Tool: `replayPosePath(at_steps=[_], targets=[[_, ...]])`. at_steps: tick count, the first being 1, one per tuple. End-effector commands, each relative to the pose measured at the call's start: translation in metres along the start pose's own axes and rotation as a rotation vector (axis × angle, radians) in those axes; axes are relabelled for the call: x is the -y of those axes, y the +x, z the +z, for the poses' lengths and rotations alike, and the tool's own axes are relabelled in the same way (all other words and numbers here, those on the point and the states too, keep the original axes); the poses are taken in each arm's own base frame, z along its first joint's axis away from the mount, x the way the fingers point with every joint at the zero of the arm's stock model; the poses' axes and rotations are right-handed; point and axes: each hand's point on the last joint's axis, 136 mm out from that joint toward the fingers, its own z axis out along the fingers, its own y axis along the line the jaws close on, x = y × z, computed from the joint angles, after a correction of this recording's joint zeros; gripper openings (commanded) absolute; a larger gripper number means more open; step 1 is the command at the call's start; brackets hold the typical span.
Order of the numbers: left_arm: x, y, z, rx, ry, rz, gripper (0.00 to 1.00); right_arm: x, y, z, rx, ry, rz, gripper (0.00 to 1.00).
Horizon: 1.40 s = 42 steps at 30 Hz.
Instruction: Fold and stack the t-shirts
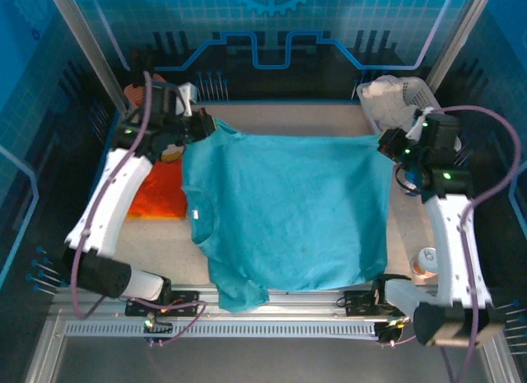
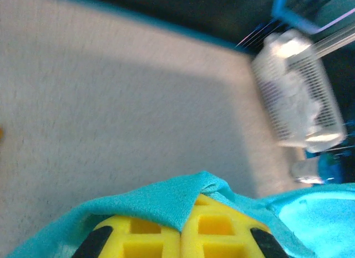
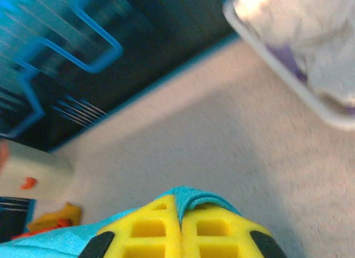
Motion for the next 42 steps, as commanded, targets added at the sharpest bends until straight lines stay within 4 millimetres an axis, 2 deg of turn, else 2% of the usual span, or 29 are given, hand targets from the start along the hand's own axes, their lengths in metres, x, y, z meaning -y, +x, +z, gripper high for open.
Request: replayPosePath(at_steps=[1,4,8,10,13,17,20,23,34,42], targets=[[-0.003,-0.004,0.04,-0.009,0.082,-0.024,0.0,0.014,0.014,0.043,-0.05,0.007,0.043,0.0],[-0.023,0.005,0.093,-0.08,0.066,-0.038,0.0,0.038,0.025,0.093,-0.107,0.036,0.053,0.0],[-0.049,0.011,0.16,-0.131,0.042,-0.07,0.0,0.051,0.036,0.15,-0.229,0.024,0.051,0.0],[-0.058,0.013,0.185,-0.156,0.032,-0.079,0.0,0.056,0.037,0.17,-0.292,0.04,0.042,0.0],[-0.062,0.008,0.208,-0.176,0.03,-0.066,0.0,0.061,0.032,0.191,-0.304,0.044,0.028,0.0],[-0.065,-0.004,0.222,-0.17,0.014,-0.034,0.0,0.07,0.027,0.203,-0.317,0.059,0.037,0.0],[-0.067,-0.004,0.223,-0.186,0.009,-0.038,0.0,0.077,0.033,0.207,-0.351,0.063,0.056,0.0],[-0.07,0.001,0.217,-0.186,0.002,-0.053,0.0,0.087,0.046,0.203,-0.387,0.081,0.073,0.0],[-0.069,0.041,0.159,-0.181,0.01,-0.112,0.0,0.118,0.084,0.175,-0.46,0.148,0.115,0.0],[-0.076,0.082,0.13,-0.229,-0.008,-0.201,0.0,0.129,0.101,0.159,-0.48,0.18,0.133,0.0]])
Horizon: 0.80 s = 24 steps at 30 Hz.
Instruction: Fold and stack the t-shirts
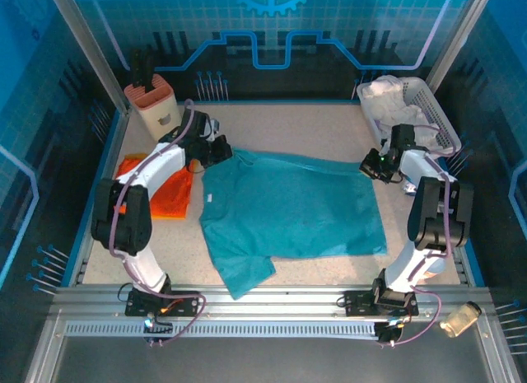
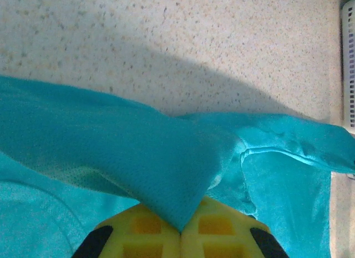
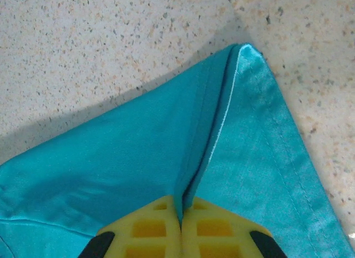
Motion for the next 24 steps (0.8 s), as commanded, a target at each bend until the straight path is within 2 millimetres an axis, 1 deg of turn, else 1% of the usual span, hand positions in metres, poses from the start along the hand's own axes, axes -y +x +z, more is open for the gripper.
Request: replayPosePath(at_steps=[1,4,6,10,17,24], targets=[[-0.003,0.017,-0.009,-0.019,0.014,-0.061,0.0,0.008,0.008,-0.009,-0.01,0.017,-0.003,0.0],[-0.008,0.038,-0.008,-0.044,-0.002,-0.083,0.0,0.016,0.009,-0.011,-0.017,0.041,0.013,0.0],[-0.012,0.05,-0.007,-0.058,-0.028,-0.075,0.0,0.018,0.009,-0.011,-0.016,0.047,0.014,0.0],[-0.026,0.069,-0.003,-0.082,-0.058,-0.11,0.0,0.023,0.014,-0.008,-0.031,0.06,0.019,0.0],[-0.044,0.089,-0.006,-0.093,-0.104,-0.15,0.02,0.032,0.018,-0.004,-0.046,0.099,0.016,0.0],[-0.051,0.1,-0.009,-0.113,-0.13,-0.159,0.04,0.04,0.024,0.003,-0.078,0.125,0.024,0.0]])
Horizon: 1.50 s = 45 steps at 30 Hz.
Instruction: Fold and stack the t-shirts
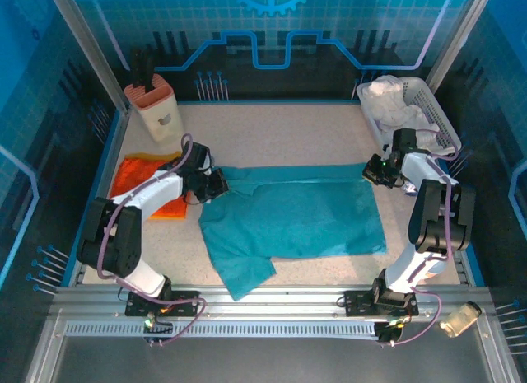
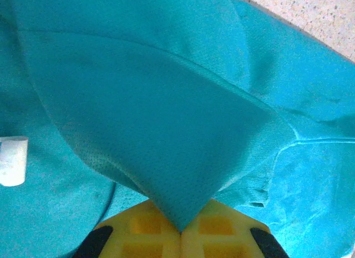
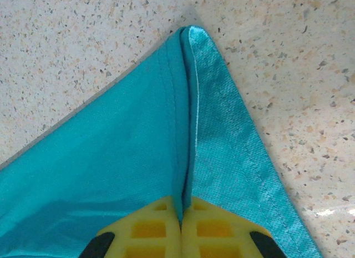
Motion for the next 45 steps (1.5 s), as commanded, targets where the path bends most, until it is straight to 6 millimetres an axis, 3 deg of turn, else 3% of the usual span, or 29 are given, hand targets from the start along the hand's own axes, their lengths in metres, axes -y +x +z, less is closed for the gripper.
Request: replayPosePath(at_steps=[1,5,7,12,18,21,24,28,32,40,45], targets=[[-0.004,0.006,-0.005,0.001,-0.015,-0.019,0.05,0.02,0.015,0.008,-0.062,0.059,0.028,0.0],[-0.012,0.016,0.0,-0.024,-0.028,-0.027,0.13,0.025,0.019,0.01,-0.071,0.085,0.02,0.01],[-0.016,0.022,0.001,-0.038,-0.039,-0.035,0.24,0.028,0.02,0.011,-0.075,0.098,0.018,0.05],[-0.013,0.027,-0.015,-0.037,-0.041,-0.031,0.47,0.025,0.019,0.01,-0.074,0.095,0.012,0.27],[-0.008,0.025,-0.042,0.001,-0.054,0.006,0.49,0.008,0.016,0.003,-0.053,0.06,-0.025,0.64],[-0.011,0.023,-0.038,-0.013,-0.064,0.015,0.38,-0.002,0.016,-0.003,-0.049,0.041,-0.048,0.72],[-0.01,0.014,-0.034,-0.017,-0.073,0.028,0.36,-0.013,0.014,-0.01,-0.033,0.032,-0.08,0.8],[0.016,-0.012,-0.032,0.003,-0.016,0.04,0.4,-0.034,0.009,-0.018,0.011,-0.008,-0.122,0.84],[0.039,-0.041,-0.021,0.023,0.012,0.062,0.41,-0.06,0.0,-0.012,0.056,-0.086,-0.162,0.85],[0.04,-0.086,0.032,-0.021,-0.011,0.023,0.38,-0.07,-0.02,0.027,0.047,-0.132,-0.134,0.81],[0.008,-0.093,0.061,-0.045,-0.057,-0.049,0.35,-0.06,-0.026,0.05,0.015,-0.126,-0.082,0.77]])
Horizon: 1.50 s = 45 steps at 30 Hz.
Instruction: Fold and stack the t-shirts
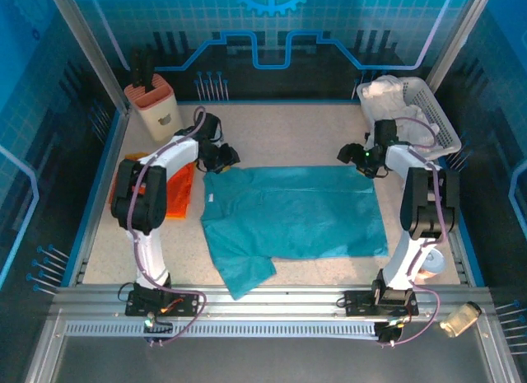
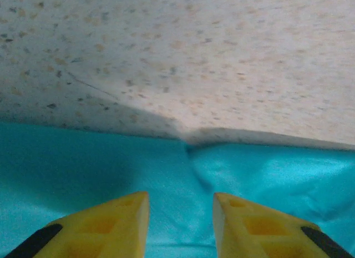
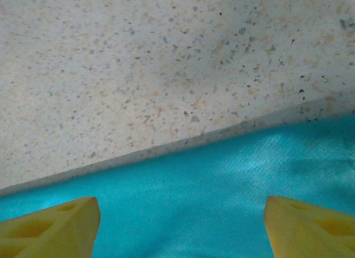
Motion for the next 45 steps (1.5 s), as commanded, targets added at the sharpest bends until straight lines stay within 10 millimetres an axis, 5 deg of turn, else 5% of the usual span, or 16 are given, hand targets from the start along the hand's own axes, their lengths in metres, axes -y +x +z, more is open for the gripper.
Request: replayPosePath(at_steps=[1,13,20,26,29,34,39,45], targets=[[-0.019,-0.008,0.008,-0.014,-0.005,-0.05,0.35,0.0,-0.008,0.011,-0.012,-0.032,0.05,0.76],[-0.073,-0.029,0.014,-0.013,-0.051,-0.117,0.33,0.037,-0.005,0.019,-0.064,0.009,0.177,0.72],[-0.047,-0.053,-0.022,0.046,-0.02,-0.057,0.32,-0.001,-0.018,0.001,0.001,-0.113,0.097,0.79],[-0.015,-0.048,-0.074,0.105,0.043,0.002,0.35,-0.034,-0.018,-0.045,0.076,-0.128,-0.014,0.89],[-0.007,-0.032,-0.097,0.136,0.051,0.028,0.37,-0.035,-0.002,-0.064,0.106,-0.087,-0.045,1.0],[-0.004,0.017,-0.115,0.121,0.076,0.04,0.41,-0.021,0.039,-0.093,0.13,-0.014,-0.048,1.0],[-0.021,0.083,-0.113,0.053,0.05,0.041,0.43,-0.005,0.084,-0.115,0.1,0.026,-0.047,1.0],[-0.049,0.157,-0.109,-0.035,0.002,0.005,0.43,0.013,0.111,-0.13,0.114,0.067,-0.057,1.0]])
